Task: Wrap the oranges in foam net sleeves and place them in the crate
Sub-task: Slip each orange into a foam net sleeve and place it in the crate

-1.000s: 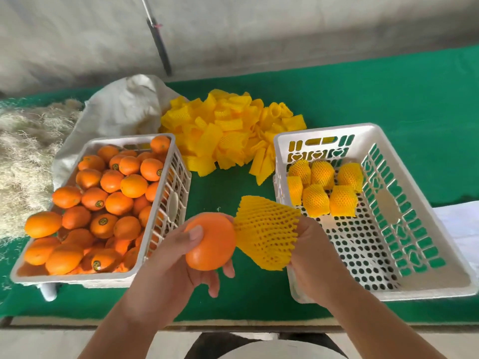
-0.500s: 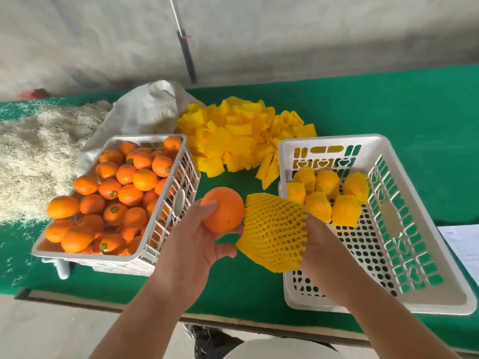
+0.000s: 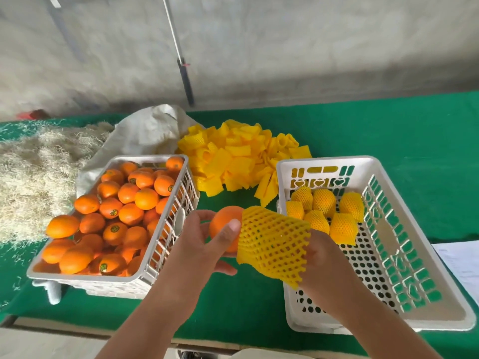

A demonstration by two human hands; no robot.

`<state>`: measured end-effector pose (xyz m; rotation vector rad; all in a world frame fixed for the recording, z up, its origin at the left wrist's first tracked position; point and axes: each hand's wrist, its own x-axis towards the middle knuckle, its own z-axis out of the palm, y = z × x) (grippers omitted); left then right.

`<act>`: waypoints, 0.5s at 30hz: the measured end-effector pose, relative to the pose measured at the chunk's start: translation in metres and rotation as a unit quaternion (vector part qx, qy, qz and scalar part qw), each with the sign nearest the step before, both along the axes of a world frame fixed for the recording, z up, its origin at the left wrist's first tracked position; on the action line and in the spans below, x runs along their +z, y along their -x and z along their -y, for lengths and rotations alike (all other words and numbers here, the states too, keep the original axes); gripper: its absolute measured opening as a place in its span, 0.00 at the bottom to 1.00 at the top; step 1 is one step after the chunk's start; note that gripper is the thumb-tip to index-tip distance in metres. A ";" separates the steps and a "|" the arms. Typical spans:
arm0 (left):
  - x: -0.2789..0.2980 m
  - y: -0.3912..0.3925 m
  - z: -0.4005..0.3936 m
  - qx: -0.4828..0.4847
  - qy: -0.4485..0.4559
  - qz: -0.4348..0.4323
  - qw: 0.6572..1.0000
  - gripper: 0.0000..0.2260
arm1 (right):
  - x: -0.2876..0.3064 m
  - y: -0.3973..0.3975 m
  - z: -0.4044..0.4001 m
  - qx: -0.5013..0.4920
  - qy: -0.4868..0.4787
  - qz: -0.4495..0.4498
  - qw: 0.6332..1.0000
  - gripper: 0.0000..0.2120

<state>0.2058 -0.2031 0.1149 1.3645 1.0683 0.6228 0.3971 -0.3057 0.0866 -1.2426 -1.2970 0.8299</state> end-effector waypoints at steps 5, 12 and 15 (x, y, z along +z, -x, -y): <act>0.007 0.004 -0.010 -0.036 -0.039 -0.015 0.999 0.38 | 0.004 0.002 -0.008 -0.024 -0.003 0.026 0.999 0.14; 0.014 0.003 -0.018 -0.074 -0.067 -0.031 0.994 0.27 | 0.025 0.001 -0.017 -0.010 -0.043 0.065 0.997 0.21; 0.020 0.002 -0.017 -0.083 -0.093 -0.026 0.992 0.29 | 0.032 -0.001 -0.022 -0.024 -0.055 0.092 0.994 0.21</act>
